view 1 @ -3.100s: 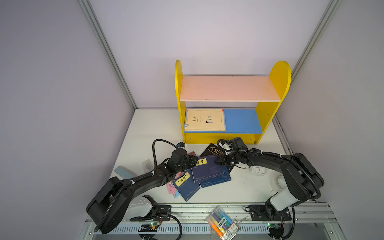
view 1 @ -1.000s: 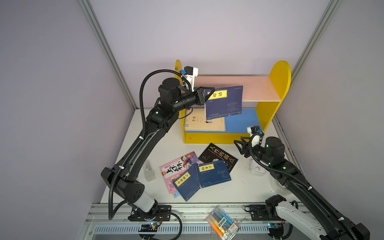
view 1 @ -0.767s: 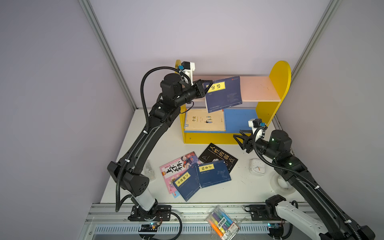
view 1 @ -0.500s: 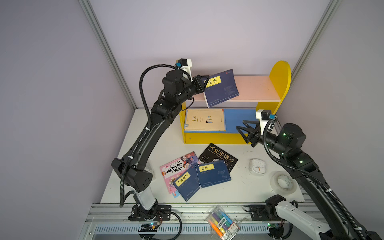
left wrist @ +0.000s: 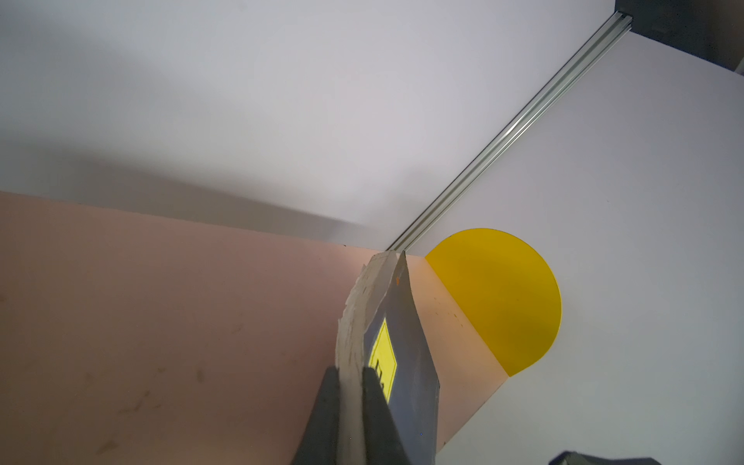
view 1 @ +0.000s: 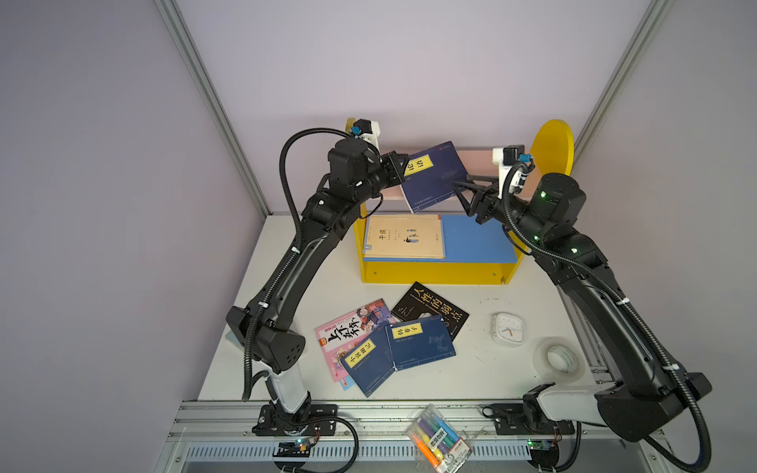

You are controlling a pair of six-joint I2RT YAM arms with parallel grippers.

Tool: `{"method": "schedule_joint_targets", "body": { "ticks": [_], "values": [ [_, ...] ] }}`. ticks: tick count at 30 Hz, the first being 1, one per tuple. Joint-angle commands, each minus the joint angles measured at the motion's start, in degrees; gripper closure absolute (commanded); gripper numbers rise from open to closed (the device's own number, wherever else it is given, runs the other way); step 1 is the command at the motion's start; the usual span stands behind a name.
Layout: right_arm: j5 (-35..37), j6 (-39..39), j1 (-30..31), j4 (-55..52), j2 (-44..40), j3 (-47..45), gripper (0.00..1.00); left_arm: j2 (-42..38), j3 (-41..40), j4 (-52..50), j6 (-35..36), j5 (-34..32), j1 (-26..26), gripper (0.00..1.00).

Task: Stacking books/files
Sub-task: Place the book at the bookshelf, then move the book to the bookshelf.

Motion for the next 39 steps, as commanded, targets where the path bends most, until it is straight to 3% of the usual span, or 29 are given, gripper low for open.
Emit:
{"method": "schedule_joint_targets", "body": {
  "ticks": [1, 6, 13, 17, 20, 23, 28, 34, 39],
  "values": [
    [2.14, -1.81, 0.29, -2.34, 4.48, 4.44, 0.48, 0.19, 0.46, -0.5, 2.28, -0.58, -0.04, 1.0],
    [1.79, -1.73, 0.74, -2.95, 10.74, 9.34, 0.55, 0.54, 0.26, -0.43, 2.39, -0.91, -0.06, 1.0],
    [1.98, 0.16, 1.06, -3.63, 15.72, 12.2, 0.55, 1.73, 2.69, -1.69, 3.09, -2.02, -0.37, 1.0],
    [4.8, 0.76, 0.9, -7.12, 17.97, 13.44, 0.55, 2.38, 4.5, -2.62, 4.32, -2.18, -0.45, 0.82],
    [4.93, 2.27, 0.62, -7.15, 18.61, 12.72, 0.56, 2.39, 5.79, -3.26, 5.24, -1.93, -0.48, 0.62],
    [5.13, 2.74, 0.54, -8.1, 19.19, 12.71, 0.55, 2.31, 6.97, -4.56, 6.7, -1.9, -0.48, 0.28],
    [5.23, 2.94, 0.45, -8.38, 19.41, 12.1, 0.56, 1.75, 9.49, -7.89, 9.87, -2.29, -0.5, 0.03],
    [3.67, 2.33, 0.36, -8.46, 19.54, 12.29, 0.55, -2.76, 6.36, -10.72, 14.66, -5.37, -0.45, 0.02],
    [1.24, -1.08, -0.12, -8.3, 17.73, 12.18, 0.49, -15.61, -11.5, -5.04, 18.39, -10.68, -0.38, 0.02]
  ]
}}
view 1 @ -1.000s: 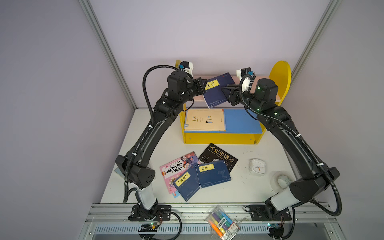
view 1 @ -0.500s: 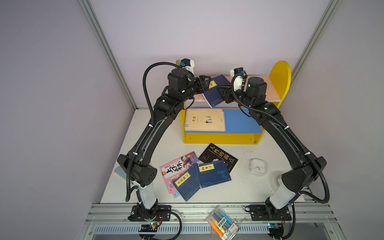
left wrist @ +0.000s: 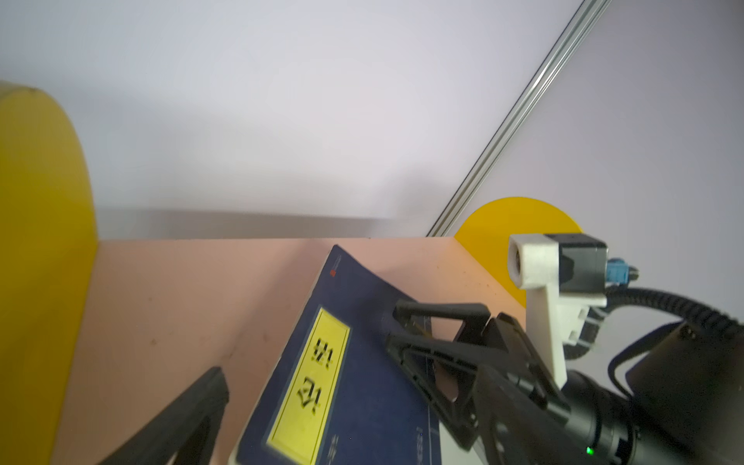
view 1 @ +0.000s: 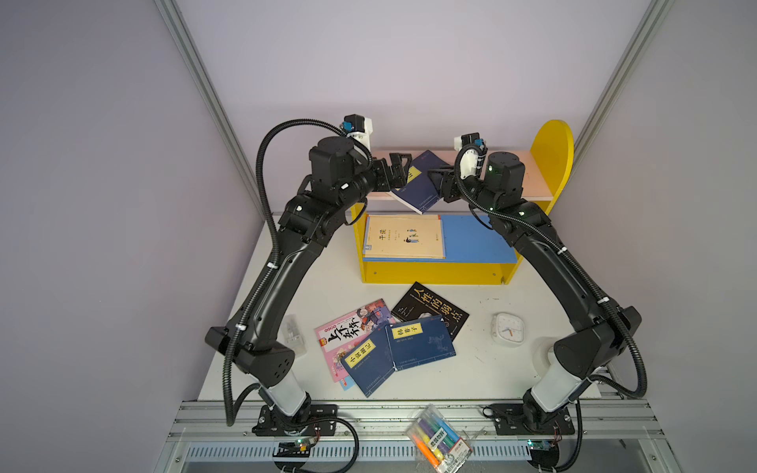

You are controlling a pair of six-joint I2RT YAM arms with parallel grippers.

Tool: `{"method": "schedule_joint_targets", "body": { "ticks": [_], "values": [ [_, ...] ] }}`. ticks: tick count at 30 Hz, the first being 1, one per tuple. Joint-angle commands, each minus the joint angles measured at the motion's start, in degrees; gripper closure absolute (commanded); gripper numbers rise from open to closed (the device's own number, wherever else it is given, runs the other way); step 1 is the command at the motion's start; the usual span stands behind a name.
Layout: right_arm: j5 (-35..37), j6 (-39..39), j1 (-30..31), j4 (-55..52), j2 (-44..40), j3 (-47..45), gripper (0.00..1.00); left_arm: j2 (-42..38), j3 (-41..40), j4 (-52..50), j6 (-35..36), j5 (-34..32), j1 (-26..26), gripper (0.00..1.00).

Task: Stacking books/files
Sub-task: Move the book to the bookshelf.

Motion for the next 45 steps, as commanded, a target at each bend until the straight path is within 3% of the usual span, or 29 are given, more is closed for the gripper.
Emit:
{"method": "schedule_joint_targets", "body": {
  "ticks": [1, 5, 12, 16, 21, 27, 35, 45],
  "values": [
    [-2.72, -1.96, -0.64, -6.28, -0.9, -0.42, 0.48, -8.02, -10.26, 4.75, 4.45, -6.0, 0.16, 0.02],
    [-8.48, -6.89, -1.92, -6.01, -3.01, -0.64, 0.44, -18.14, -21.47, 4.46, 6.19, -9.27, 1.58, 0.02],
    [-14.14, -25.14, -2.1, -7.02, -7.49, -4.32, 0.37, -31.32, -37.52, -0.74, 5.51, -11.22, 3.11, 0.02],
    [-15.71, -35.26, -2.43, -8.2, -9.33, -5.79, 0.34, -34.49, -44.88, -3.09, 2.7, -10.4, 4.24, 0.02],
    [-18.35, -44.83, -2.63, -13.02, -8.7, -3.68, 0.32, -35.53, -54.55, -0.46, -0.9, -4.78, 5.44, 0.02],
    [-21.86, -46.46, -2.63, -15.4, -6.48, -1.83, 0.33, -37.1, -65.28, 10.63, -4.55, 1.94, 5.59, 0.02],
    [-23.57, -42.37, -2.33, -13.95, -3.34, 0.63, 0.36, -36.62, -68.18, 12.08, -6.13, 1.9, 5.55, 0.02],
    [-10.72, -38.09, 4.62, -17.29, 3.9, 8.79, 0.37, -38.22, -70.81, 13.7, -7.57, 1.85, 5.53, 0.02]
  ]
}}
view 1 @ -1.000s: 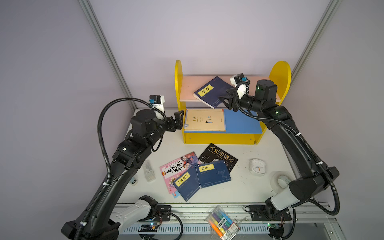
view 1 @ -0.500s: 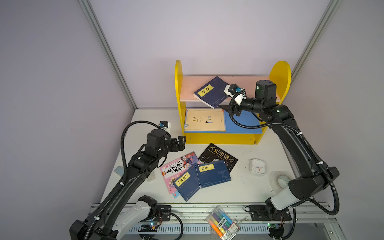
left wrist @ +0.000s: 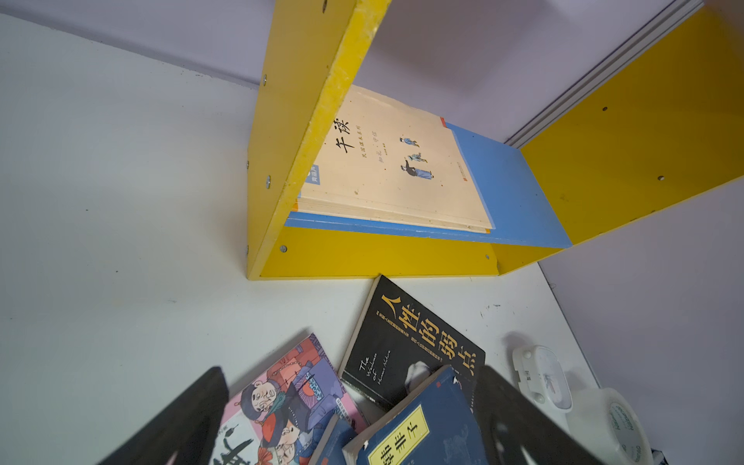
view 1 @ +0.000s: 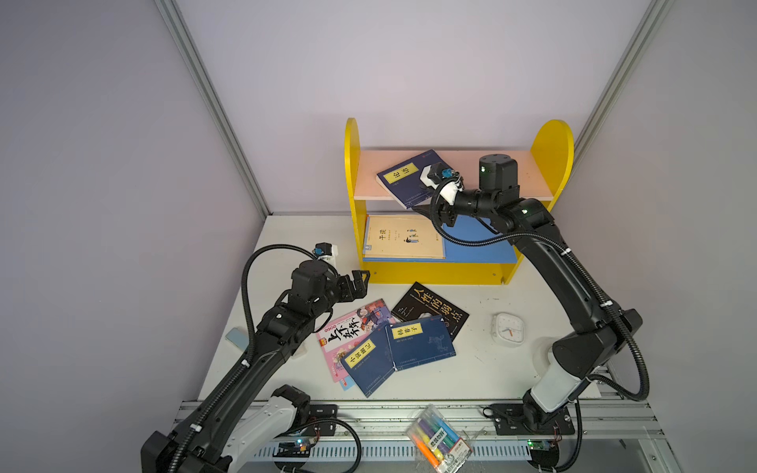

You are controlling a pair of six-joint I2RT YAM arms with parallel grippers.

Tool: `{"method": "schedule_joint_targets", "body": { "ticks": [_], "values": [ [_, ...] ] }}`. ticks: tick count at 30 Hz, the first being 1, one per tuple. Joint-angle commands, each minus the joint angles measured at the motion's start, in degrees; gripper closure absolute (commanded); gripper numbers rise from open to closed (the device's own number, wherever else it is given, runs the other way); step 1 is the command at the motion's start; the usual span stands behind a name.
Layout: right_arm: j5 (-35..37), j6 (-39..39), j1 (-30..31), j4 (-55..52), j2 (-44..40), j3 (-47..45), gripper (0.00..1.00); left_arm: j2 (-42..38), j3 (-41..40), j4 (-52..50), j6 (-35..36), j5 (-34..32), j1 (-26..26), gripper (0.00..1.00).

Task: Stacking books/files
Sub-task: Move the book to the bookshelf.

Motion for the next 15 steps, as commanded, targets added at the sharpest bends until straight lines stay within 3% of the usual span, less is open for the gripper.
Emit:
{"method": "schedule_joint_targets", "body": {
  "ticks": [1, 8, 15],
  "values": [
    [7.16, 4.6, 1.85, -1.15, 2.54, 2.82, 0.37, -0.32, -0.48, 1.99, -0.56, 0.82, 0.05, 0.02],
    [13.07, 17.84, 3.39, 2.2, 4.97, 5.84, 0.38, -0.98, -1.98, 1.84, -1.65, 0.88, 0.07, 0.02],
    [14.33, 25.58, 3.92, 3.96, 5.37, 7.56, 0.34, -1.38, -2.6, 2.92, -2.39, 1.11, 0.05, 0.02]
  ]
}}
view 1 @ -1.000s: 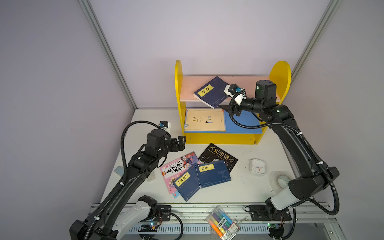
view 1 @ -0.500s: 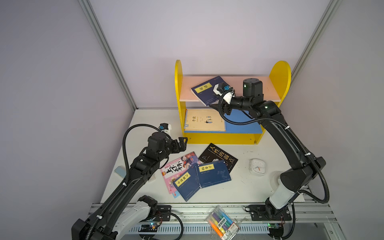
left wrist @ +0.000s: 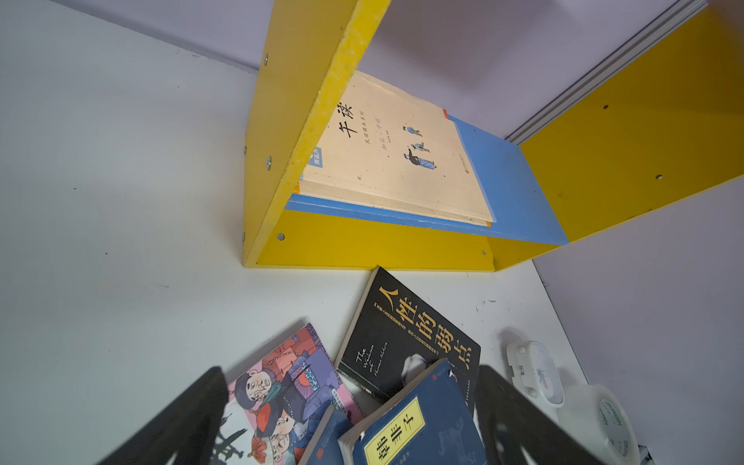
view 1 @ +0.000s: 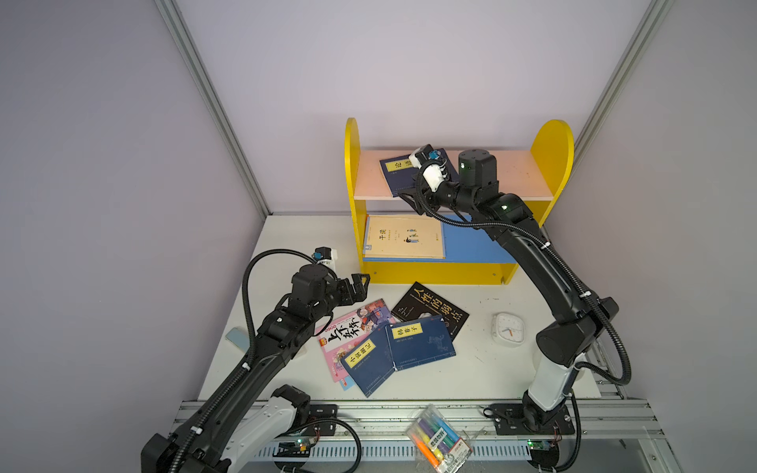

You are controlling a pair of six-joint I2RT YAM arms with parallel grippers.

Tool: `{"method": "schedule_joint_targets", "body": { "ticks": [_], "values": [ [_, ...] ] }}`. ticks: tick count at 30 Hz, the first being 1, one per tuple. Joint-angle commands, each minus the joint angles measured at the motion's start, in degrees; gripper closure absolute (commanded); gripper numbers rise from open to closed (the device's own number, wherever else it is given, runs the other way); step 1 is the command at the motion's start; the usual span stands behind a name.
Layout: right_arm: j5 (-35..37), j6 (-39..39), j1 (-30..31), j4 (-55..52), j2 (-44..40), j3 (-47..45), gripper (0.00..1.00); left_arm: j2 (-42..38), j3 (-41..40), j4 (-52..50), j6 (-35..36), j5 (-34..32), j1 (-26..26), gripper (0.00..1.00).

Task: Stacking books/files
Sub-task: Move the book to the bookshelf.

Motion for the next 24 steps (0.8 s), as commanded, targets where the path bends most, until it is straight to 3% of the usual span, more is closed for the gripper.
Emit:
{"method": "schedule_joint_targets", "body": {
  "ticks": [1, 6, 11, 19, 24],
  "values": [
    [2.7, 7.39, 0.15, 2.39, -0.34, 0.44, 0.34, -0.29, -0.23, 1.88, -0.36, 0.3, 0.05, 0.02],
    [13.51, 15.17, -0.11, -0.21, -2.41, 2.07, 0.35, -0.61, -0.9, 1.38, -0.43, -0.12, 0.04, 0.02],
    [17.88, 19.5, -1.69, -6.26, -4.64, 3.16, 0.36, -0.7, -1.57, 2.36, -0.84, -0.45, 0.05, 0.02],
    [13.48, 25.74, -8.15, -11.65, -7.05, 2.05, 0.35, -0.07, -1.83, 2.81, -1.4, 0.21, 0.06, 0.02],
    [10.96, 25.67, -9.55, -14.71, -5.74, 3.91, 0.37, -0.24, -2.16, 3.57, -2.23, 0.28, 0.04, 0.02]
  ]
}}
